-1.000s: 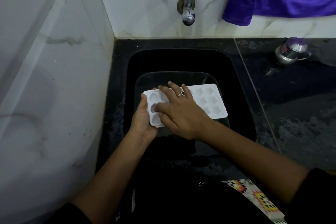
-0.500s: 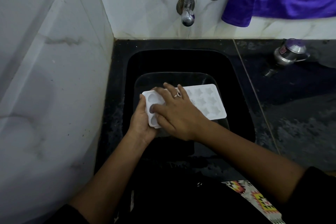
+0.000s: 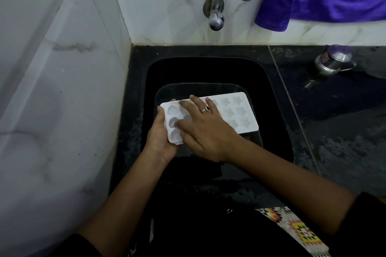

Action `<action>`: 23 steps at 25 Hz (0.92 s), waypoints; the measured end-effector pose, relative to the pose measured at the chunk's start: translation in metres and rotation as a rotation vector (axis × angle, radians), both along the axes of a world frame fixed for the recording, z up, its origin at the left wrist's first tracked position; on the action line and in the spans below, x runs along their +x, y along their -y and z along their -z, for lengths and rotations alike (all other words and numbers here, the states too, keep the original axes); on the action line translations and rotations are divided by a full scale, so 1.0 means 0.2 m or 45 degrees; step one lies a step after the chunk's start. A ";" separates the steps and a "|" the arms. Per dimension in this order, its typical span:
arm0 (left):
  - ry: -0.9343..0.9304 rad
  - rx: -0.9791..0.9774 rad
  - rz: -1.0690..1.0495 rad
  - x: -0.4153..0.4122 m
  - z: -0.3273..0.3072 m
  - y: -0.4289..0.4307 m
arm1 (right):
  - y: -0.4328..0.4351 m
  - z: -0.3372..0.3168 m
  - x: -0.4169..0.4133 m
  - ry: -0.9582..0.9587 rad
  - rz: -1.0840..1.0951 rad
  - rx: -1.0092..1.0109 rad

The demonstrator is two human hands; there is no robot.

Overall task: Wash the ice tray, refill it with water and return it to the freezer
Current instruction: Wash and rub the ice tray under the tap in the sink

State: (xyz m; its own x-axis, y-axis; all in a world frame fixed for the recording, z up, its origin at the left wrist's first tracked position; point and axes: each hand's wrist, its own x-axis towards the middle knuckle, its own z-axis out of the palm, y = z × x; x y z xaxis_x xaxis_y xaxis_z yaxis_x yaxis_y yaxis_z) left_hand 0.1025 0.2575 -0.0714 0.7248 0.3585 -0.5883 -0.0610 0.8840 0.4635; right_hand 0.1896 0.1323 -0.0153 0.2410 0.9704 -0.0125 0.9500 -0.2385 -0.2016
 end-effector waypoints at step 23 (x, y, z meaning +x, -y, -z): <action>0.083 0.068 -0.012 0.00 0.00 -0.03 | 0.08 -0.01 0.06 -0.072 0.150 0.043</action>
